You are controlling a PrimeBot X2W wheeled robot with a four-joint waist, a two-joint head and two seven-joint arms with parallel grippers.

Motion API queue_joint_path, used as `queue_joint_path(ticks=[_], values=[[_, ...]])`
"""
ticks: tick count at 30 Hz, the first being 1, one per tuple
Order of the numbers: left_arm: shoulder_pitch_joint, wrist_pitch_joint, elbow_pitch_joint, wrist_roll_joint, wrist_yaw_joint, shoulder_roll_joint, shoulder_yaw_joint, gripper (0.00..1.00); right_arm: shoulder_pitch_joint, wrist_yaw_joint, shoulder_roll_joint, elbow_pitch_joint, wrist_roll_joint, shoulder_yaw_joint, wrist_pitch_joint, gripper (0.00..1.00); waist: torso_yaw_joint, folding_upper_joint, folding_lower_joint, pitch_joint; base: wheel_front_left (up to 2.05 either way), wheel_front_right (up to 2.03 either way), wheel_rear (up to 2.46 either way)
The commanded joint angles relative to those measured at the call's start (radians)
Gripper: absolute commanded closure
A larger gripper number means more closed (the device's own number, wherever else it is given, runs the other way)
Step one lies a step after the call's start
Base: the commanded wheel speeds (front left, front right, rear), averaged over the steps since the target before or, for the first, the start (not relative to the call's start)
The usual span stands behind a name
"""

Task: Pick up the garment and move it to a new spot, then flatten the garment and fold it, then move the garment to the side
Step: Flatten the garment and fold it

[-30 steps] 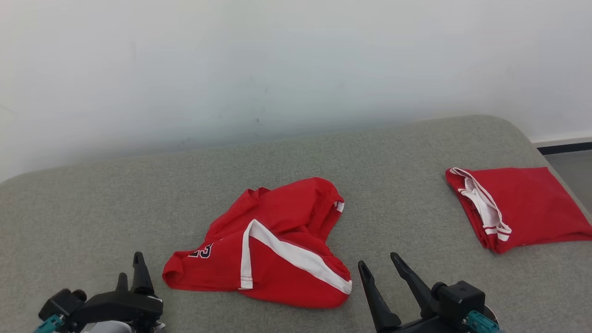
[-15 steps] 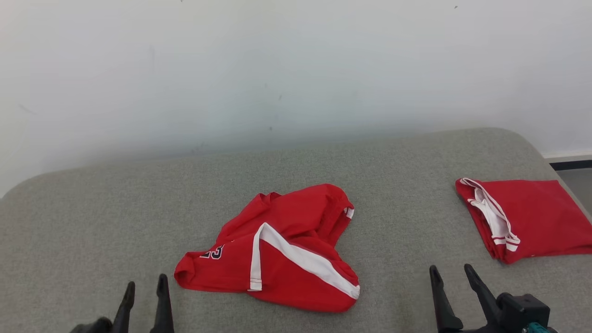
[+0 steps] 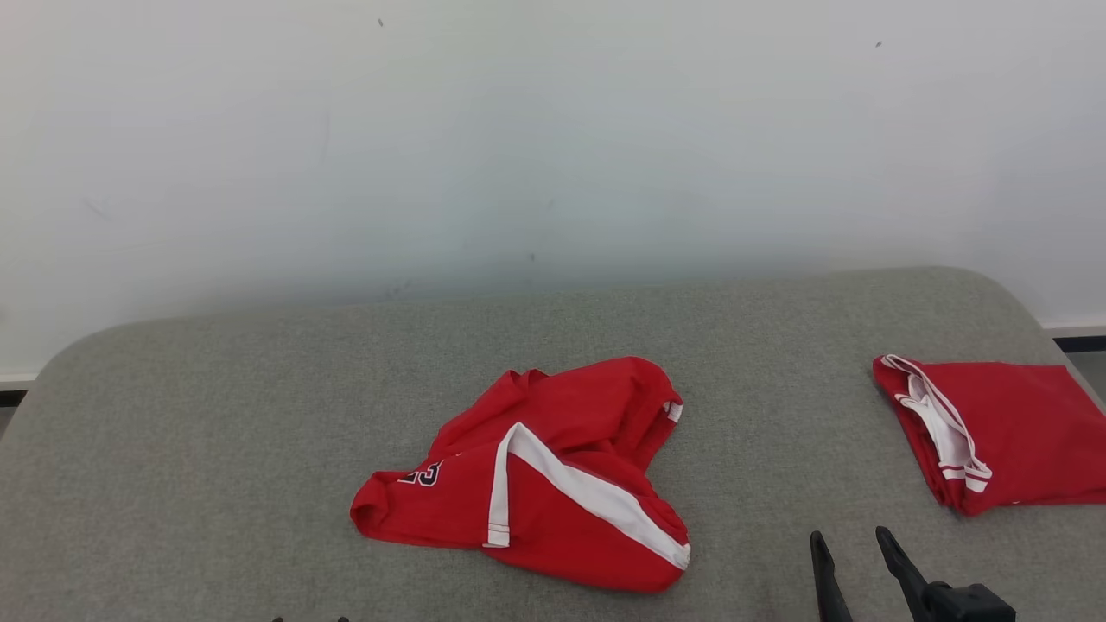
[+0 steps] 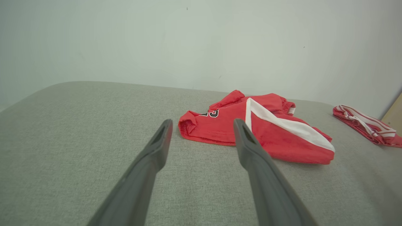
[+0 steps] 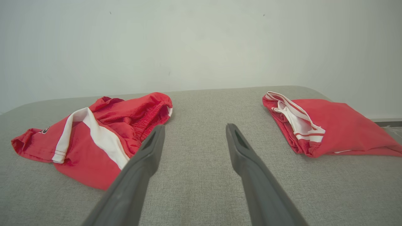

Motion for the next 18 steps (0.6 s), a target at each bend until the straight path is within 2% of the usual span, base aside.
queue_joint_path(ticks=[1,18], values=[[0.02,-0.004,0.003,0.008,-0.006,0.0,0.008,0.0,0.016,0.0,0.0,0.01,-0.009,-0.003,-0.009,0.0,0.012,0.0,0.0001,-0.007,0.0,0.0,0.0],[0.069,-0.004,0.0,0.054,-0.024,-0.024,0.024,0.0,0.027,0.0,0.0,0.03,-0.005,0.007,-0.016,0.0,0.034,0.0,0.0001,-0.021,0.0,0.0,0.0]])
